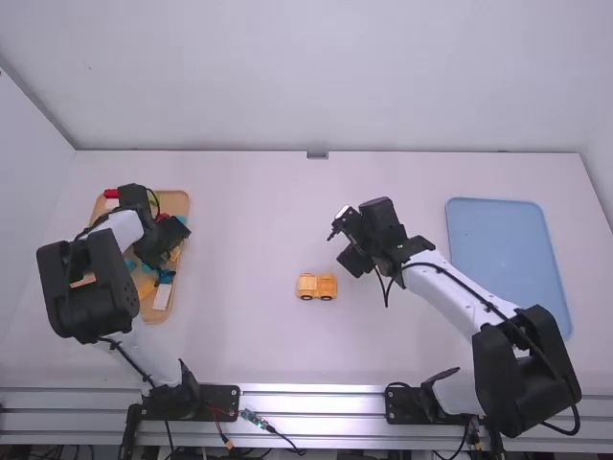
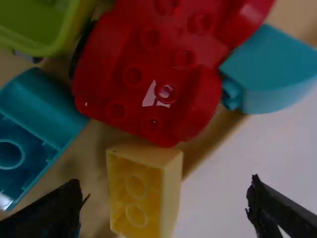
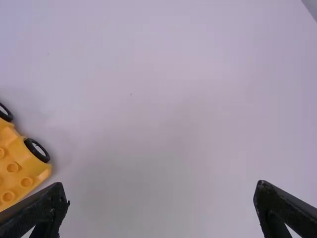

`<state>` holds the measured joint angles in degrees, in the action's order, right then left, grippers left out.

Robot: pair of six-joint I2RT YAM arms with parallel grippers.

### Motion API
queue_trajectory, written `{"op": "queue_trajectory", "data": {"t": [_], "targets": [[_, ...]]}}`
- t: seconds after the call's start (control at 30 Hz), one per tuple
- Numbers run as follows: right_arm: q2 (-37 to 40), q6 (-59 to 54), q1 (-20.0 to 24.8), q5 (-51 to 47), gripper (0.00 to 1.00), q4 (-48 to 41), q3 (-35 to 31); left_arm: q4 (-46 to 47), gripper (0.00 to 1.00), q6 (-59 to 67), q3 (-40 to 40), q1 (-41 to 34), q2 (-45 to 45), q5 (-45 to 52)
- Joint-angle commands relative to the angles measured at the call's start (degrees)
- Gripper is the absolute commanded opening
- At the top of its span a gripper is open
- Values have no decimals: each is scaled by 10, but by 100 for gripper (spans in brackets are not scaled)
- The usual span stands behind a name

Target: Assemble lego blocks to make yellow taxi

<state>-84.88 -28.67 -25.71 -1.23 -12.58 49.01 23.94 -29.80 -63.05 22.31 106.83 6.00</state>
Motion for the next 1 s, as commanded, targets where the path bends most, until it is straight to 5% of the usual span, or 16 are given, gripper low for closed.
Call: {"op": "queue_trajectory", "data": {"t": [0.0, 0.97], "targets": [[9, 4, -3, 1, 99, 1, 14, -7, 81, 5, -10, 2, 7, 6], [9, 4, -3, 14, 99, 6, 14, -64, 51, -24, 33, 2, 7, 5]]}}
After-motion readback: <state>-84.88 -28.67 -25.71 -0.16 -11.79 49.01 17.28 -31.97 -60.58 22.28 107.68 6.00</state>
